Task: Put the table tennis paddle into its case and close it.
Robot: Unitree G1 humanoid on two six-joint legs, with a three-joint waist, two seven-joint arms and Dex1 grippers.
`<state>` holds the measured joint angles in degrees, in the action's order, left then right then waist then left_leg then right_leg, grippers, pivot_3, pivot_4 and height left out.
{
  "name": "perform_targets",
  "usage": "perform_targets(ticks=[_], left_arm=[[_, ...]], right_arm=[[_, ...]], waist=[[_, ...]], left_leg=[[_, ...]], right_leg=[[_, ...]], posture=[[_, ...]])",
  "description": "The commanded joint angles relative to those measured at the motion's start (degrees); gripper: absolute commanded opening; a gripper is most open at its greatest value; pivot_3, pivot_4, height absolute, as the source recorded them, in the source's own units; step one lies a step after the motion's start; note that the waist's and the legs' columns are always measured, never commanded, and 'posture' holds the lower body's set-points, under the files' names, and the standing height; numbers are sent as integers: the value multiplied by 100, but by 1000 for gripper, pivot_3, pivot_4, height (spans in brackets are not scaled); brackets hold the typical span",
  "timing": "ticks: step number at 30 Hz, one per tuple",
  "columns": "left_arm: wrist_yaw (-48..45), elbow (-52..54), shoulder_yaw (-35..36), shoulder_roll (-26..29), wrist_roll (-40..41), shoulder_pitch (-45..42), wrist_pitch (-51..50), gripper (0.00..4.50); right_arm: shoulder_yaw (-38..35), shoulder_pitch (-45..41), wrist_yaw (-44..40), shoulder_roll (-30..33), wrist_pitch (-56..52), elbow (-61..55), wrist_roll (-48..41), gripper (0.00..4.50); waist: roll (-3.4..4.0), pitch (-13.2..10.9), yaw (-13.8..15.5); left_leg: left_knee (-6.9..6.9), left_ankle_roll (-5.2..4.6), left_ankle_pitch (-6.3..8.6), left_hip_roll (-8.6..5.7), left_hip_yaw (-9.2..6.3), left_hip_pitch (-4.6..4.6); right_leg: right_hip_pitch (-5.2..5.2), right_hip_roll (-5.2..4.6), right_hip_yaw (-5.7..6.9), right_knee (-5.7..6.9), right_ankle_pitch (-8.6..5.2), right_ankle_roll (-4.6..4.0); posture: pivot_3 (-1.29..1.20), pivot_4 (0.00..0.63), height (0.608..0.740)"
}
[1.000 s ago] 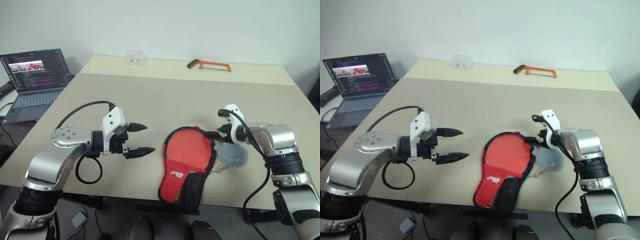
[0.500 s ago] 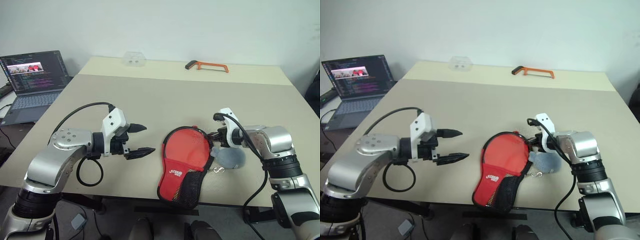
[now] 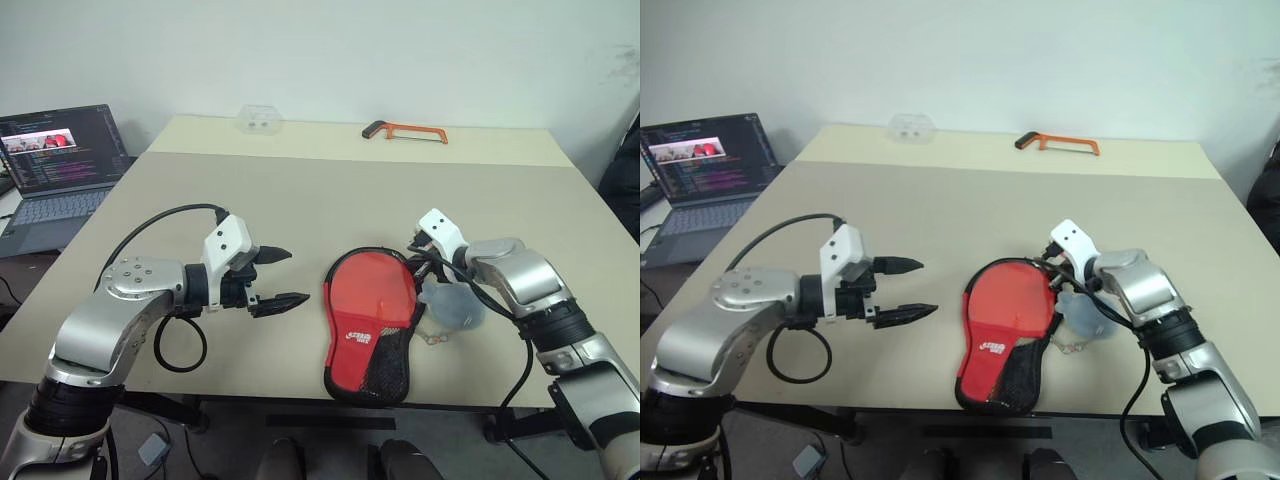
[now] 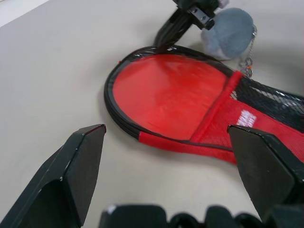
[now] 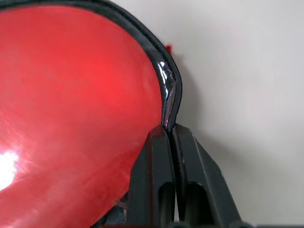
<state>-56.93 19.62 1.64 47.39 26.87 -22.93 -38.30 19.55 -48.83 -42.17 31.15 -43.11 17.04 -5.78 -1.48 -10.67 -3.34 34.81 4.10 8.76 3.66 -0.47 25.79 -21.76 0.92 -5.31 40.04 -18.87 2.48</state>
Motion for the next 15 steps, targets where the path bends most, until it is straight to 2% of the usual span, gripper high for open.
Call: perform_targets(ticks=[1, 8, 15], left_arm=[[8, 55, -1, 17, -11, -113, 117, 4500], [55, 177, 49, 17, 30, -16, 90, 4500], [9, 191, -25, -32, 61, -90, 117, 4500]], right_arm=[[48, -436, -78, -178, 597, 560, 301, 27], [97, -720, -386, -512, 1416, 1298, 629, 27], [29, -660, -514, -498, 1345, 1484, 879, 27]], waist=[[0, 0, 0], [0, 0, -17], [0, 0, -46]], left_leg=[[0, 0, 0, 1, 0, 0], [-1, 0, 0, 1, 2, 0], [1, 0, 0, 1, 2, -4]], right_leg=[[0, 0, 1, 0, 2, -3], [-1, 0, -2, 1, 3, -6], [0, 1, -4, 10, 3, -6]], posture=[[0, 150, 740], [0, 150, 740], [0, 150, 740]])
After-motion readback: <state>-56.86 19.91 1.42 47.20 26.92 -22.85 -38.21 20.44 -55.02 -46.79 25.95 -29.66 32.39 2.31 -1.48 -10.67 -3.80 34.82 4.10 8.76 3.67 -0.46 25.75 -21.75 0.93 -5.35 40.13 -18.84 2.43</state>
